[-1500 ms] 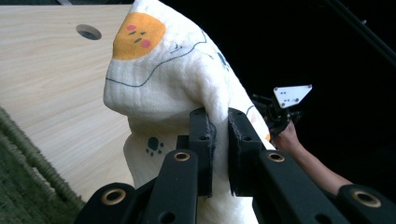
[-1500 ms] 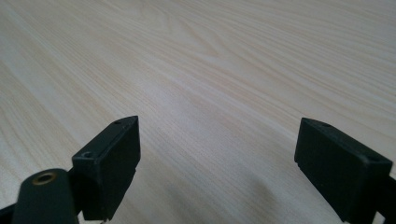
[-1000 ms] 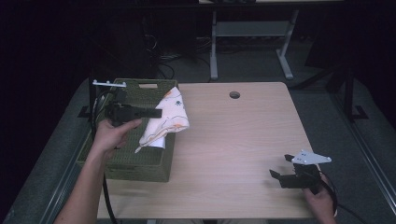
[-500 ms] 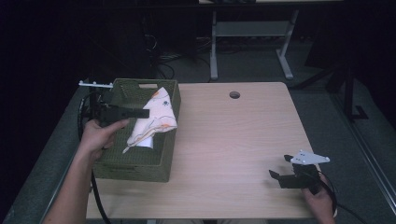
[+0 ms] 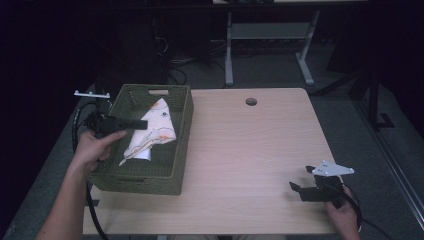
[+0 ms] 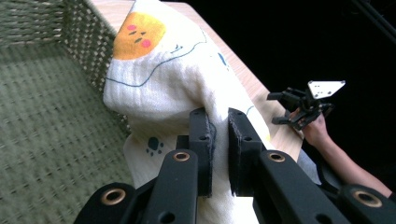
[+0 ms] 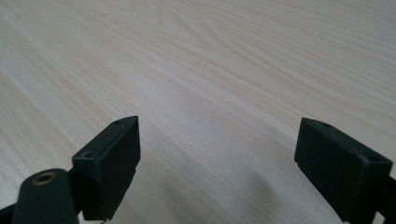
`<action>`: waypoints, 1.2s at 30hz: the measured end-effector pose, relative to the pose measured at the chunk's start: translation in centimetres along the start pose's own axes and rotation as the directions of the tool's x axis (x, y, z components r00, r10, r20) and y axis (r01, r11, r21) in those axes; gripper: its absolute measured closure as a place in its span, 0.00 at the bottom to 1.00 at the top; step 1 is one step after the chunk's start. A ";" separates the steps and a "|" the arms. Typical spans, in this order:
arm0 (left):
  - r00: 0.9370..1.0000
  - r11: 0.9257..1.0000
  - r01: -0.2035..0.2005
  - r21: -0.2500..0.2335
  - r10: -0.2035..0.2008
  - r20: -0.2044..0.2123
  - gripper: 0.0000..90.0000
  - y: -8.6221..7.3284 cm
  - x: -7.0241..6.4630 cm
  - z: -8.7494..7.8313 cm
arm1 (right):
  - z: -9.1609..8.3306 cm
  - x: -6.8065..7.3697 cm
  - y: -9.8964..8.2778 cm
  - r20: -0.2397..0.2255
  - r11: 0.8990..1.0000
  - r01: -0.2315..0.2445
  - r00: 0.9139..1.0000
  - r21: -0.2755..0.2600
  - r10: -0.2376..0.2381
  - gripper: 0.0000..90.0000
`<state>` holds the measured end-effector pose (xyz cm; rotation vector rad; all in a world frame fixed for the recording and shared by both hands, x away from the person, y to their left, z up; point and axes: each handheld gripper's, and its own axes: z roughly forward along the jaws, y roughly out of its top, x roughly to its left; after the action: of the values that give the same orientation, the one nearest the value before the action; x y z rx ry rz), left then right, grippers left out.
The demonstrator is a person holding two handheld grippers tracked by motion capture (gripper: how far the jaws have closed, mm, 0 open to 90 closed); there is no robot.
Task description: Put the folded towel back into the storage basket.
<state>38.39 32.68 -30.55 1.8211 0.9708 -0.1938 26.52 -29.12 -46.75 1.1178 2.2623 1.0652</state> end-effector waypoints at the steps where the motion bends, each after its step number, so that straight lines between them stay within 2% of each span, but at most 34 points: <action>1: 1.000 1.000 -0.002 0.002 0.002 -0.001 0.92 0.0 0.1 0.0 | 0.0 0.0 0.0 0.003 1.000 0.002 1.000 0.001 -0.002 0.15; 8: 1.000 1.000 -0.009 0.025 0.009 -0.005 0.91 -0.2 0.9 -0.5 | 0.3 0.0 -0.1 0.008 1.000 0.005 1.000 0.021 -0.005 0.16; 17: 1.000 1.000 0.000 0.025 0.000 -0.003 0.91 -0.9 1.9 -1.1 | 0.5 0.0 -0.2 0.008 1.000 0.000 1.000 0.027 -0.001 0.16; 27: 0.999 0.999 0.021 0.025 -0.020 -0.037 0.91 -1.3 3.0 -1.7 | 0.5 -0.1 -0.2 0.007 1.000 -0.004 1.000 0.029 0.004 0.16; 36: 0.999 0.999 0.020 0.033 -0.019 -0.042 0.91 -1.2 3.9 -1.9 | 0.6 -0.3 -0.3 0.010 0.999 -0.006 1.000 0.038 0.006 0.15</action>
<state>39.56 36.51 -32.56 1.8528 1.0205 -0.1855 26.92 -29.17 -47.34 1.1433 2.2816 1.0208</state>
